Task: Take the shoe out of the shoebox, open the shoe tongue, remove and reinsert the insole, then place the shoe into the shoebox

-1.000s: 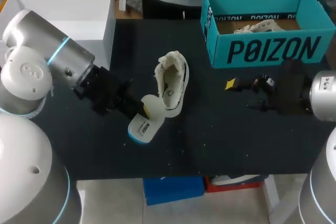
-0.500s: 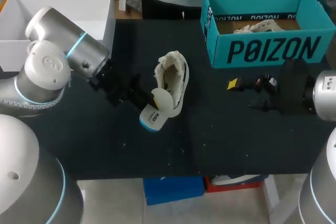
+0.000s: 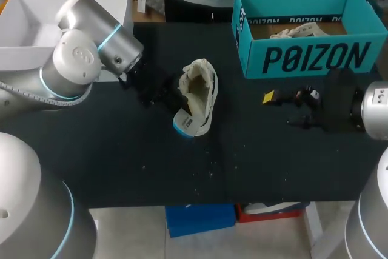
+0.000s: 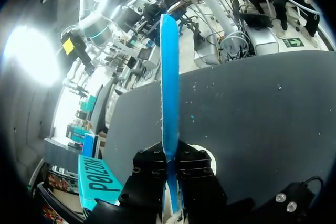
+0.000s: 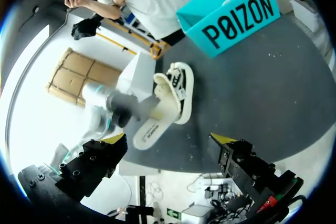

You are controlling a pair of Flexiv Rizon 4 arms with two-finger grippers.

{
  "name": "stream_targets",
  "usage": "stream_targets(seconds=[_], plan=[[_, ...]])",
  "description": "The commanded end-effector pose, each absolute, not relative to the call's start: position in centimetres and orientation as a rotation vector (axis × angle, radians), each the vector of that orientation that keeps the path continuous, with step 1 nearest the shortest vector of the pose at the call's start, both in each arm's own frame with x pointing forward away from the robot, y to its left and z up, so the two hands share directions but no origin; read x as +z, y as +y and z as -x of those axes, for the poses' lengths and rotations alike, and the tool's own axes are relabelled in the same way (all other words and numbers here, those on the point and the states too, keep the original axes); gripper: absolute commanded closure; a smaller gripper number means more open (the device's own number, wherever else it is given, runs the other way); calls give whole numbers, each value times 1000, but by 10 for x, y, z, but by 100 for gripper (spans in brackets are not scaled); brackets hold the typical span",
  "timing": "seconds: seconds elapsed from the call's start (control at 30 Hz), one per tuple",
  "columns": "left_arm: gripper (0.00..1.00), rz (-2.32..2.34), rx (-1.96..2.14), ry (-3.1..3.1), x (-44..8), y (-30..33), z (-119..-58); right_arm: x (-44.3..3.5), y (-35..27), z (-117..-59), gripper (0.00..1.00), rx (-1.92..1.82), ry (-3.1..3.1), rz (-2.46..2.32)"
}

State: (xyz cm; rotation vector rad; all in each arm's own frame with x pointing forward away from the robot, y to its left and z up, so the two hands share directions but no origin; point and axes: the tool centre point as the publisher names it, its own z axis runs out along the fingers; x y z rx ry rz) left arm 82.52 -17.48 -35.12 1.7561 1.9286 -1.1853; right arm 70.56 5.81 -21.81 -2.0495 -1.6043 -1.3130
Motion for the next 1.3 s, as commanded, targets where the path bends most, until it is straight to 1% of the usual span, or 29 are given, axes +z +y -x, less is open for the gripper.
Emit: stream_targets(seconds=[0.03,0.3,0.33,0.37,0.4,0.43,0.47,0.5,0.53,0.57,0.6,0.63,0.67,0.7,0.73,0.83,0.87,0.9,0.97,1.07,1.17,1.3], plan=[[100,-1790,-1197,1934,-359,-186,-843,-217,56,-704,0,-1313,-1604,2046],[100,-1808,-1151,1966,-370,-195,-863,-217,56,-704,0,-1313,-1604,2046],[84,-1805,-1147,1973,-370,-196,-865,-217,56,-704,0,-1313,-1604,2046],[76,-1802,-1145,1975,-370,-196,-866,-217,56,-704,0,-1313,-1604,2046],[72,-1800,-1143,1976,-368,-196,-866,-217,56,-704,0,-1313,-1604,2046],[73,-1797,-1138,1970,-366,-196,-866,-217,56,-704,0,-1313,-1604,2046],[77,-1794,-1134,1966,-364,-196,-866,-217,56,-704,0,-1313,-1604,2046],[89,-1791,-1131,1964,-362,-195,-866,-217,56,-704,0,-1313,-1604,2046],[98,-1790,-1120,1963,-360,-194,-866,-217,56,-704,0,-1313,-1604,2046],[97,-1791,-1116,1965,-359,-192,-865,-217,56,-704,0,-1313,-1604,2046],[81,-1788,-1112,1970,-358,-190,-863,-217,56,-704,0,-1313,-1604,2046],[35,-1785,-1112,1974,-356,-188,-862,-217,56,-704,0,-1313,-1604,2046],[31,-1786,-1114,1976,-355,-186,-858,-217,56,-704,0,-1313,-1604,2046],[51,-1787,-1112,1976,-353,-185,-856,-217,56,-704,0,-1313,-1604,2046],[53,-1787,-1110,1977,-352,-183,-853,-217,56,-704,0,-1313,-1604,2046],[52,-1783,-1108,1976,-347,-177,-843,-217,56,-704,0,-1313,-1604,2046],[49,-1783,-1108,1976,-346,-176,-840,-217,56,-704,0,-1313,-1604,2046],[43,-1783,-1109,1976,-346,-175,-836,-217,56,-704,0,-1313,-1604,2046],[50,-1788,-1110,1975,-345,-174,-829,-217,56,-704,0,-1313,-1604,2046],[50,-1792,-1123,1969,-345,-174,-819,-217,56,-704,0,-1313,-1604,2046],[55,-1799,-1131,1967,-347,-173,-811,-217,56,-704,0,-1313,-1604,2046],[56,-1809,-1135,1963,-346,-171,-804,-217,56,-704,0,-1313,-1604,2046]])
